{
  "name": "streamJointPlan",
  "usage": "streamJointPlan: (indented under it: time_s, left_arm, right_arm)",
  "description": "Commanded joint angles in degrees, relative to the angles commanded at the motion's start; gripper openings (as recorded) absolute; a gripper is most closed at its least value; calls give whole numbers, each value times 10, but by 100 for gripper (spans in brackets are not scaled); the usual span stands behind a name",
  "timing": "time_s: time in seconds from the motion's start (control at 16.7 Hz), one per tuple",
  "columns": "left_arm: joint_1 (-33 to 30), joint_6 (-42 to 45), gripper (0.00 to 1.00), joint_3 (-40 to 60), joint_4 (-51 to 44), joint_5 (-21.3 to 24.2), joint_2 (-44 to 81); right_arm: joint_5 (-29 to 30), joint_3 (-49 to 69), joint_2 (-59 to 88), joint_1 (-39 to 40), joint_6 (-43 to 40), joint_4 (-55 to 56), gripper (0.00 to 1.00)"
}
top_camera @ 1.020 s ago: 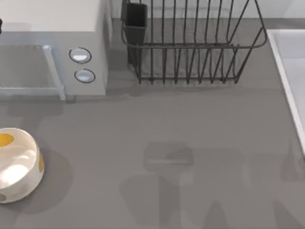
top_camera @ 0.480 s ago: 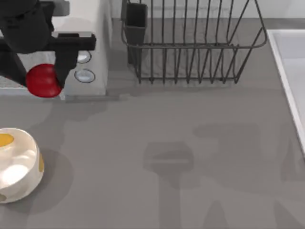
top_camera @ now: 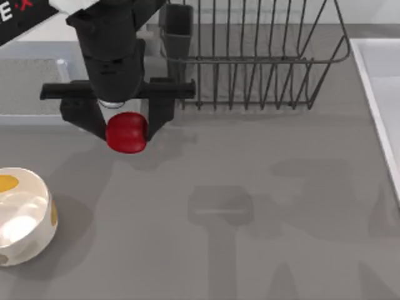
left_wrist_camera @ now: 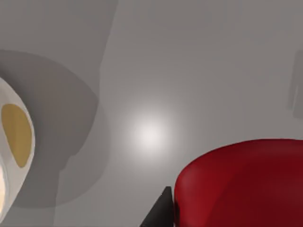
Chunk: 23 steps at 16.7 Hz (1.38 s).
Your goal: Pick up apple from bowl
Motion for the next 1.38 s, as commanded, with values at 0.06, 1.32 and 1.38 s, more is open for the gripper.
streamJointPlan:
  time_s: [0.06,1.32,1.38]
  left_arm:
    - [2,2,0,1,-1,0,-2]
    - [2,3,38,-208,240,0,32]
    - [2,3,45,-208,240,0,32]
  right_arm:
    - [0,0,0,0,0,0,100]
    - [0,0,0,0,0,0,100]
    - [0,0,0,0,0,0,100]
